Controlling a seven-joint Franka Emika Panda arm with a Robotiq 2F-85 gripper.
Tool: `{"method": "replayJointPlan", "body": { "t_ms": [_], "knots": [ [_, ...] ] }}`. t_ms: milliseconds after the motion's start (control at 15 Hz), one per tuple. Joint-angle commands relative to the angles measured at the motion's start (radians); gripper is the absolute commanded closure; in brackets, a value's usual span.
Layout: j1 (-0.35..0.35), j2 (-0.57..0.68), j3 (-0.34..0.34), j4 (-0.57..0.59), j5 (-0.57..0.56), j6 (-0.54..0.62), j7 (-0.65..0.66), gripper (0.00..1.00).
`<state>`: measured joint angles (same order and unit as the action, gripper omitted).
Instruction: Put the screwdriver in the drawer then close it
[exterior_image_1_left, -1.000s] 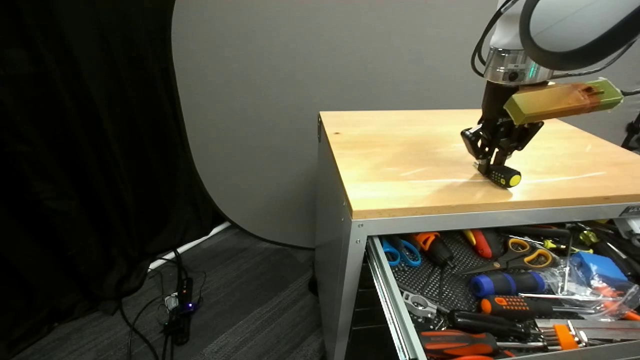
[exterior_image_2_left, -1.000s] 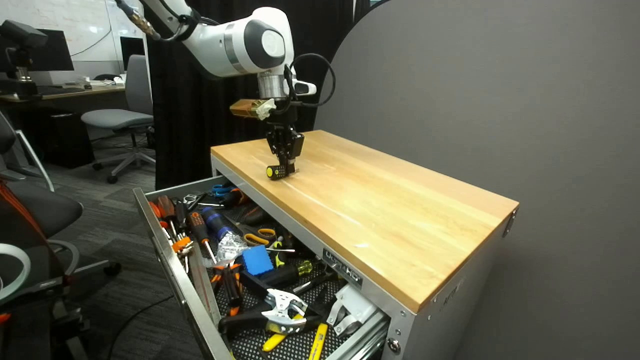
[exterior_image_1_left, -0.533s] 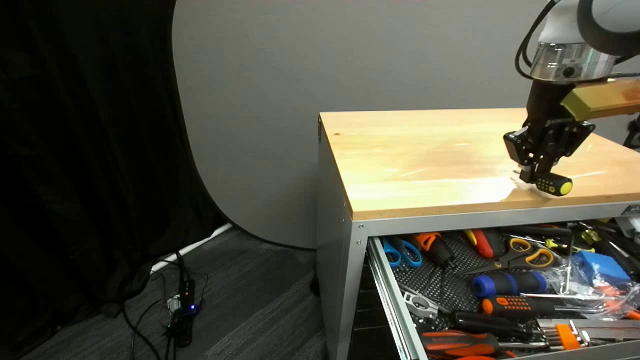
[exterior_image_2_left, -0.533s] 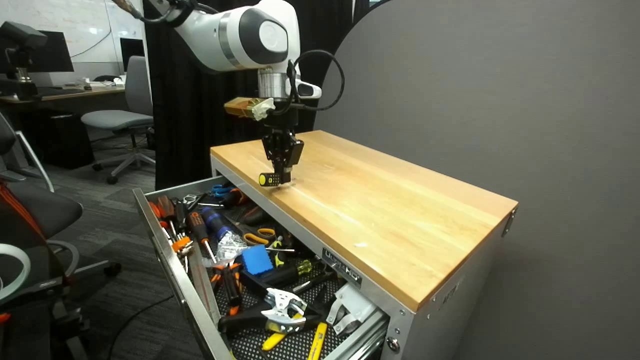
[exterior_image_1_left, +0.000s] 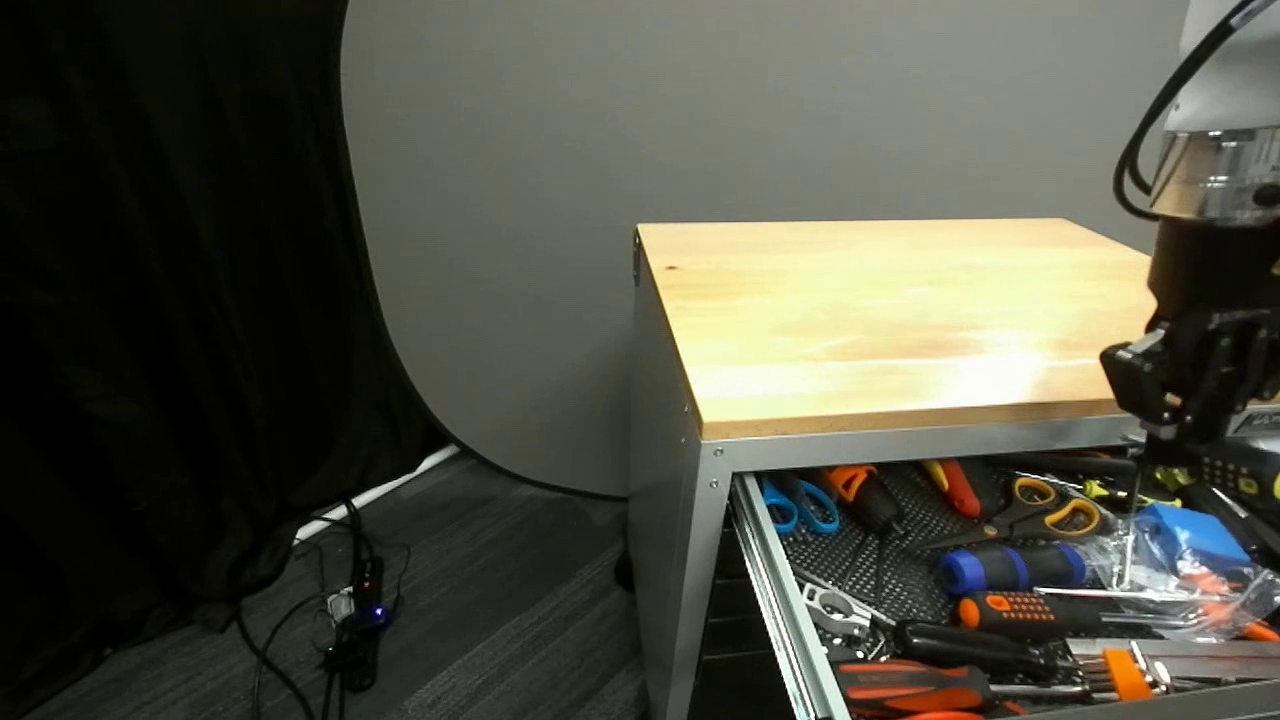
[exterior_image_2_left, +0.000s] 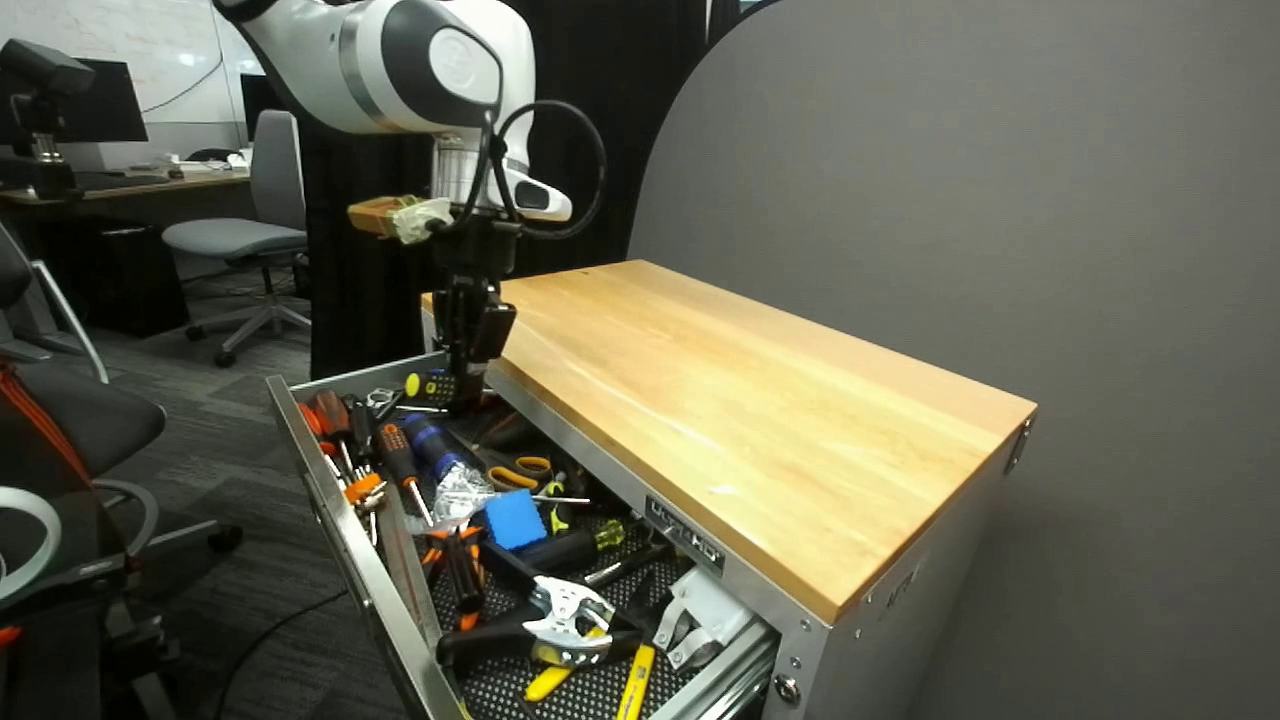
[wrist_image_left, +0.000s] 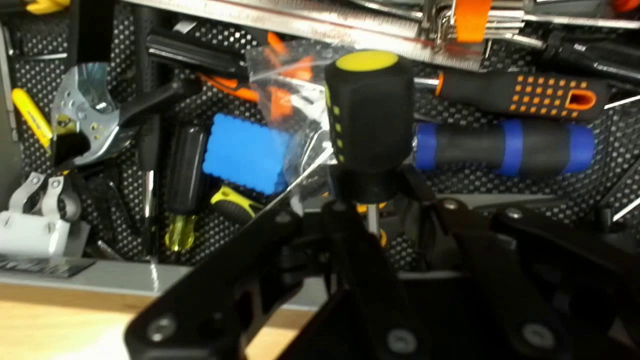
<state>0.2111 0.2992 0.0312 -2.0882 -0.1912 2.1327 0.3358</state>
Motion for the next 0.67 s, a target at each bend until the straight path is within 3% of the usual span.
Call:
{"method": "replayJointPlan", "body": {
  "t_ms": [0,67,133,267,400,600],
  "knots": [
    [0.009,-0.031,0.037,-0.08,0.031,0.022,0.048,0.87],
    [0.014,-0.027,0.043,-0.091,0.035,0.041,0.074,0.87],
    [0.02,-0.025,0.047,-0.1,0.037,0.071,0.109,0.49],
    [0.026,-0.026,0.053,-0.108,0.04,0.103,0.141,0.43],
    [0.026,-0.021,0.057,-0.11,0.046,0.126,0.154,0.27],
    [0.003,-0.023,0.067,-0.102,0.11,0.003,0.081,0.04]
  ]
}}
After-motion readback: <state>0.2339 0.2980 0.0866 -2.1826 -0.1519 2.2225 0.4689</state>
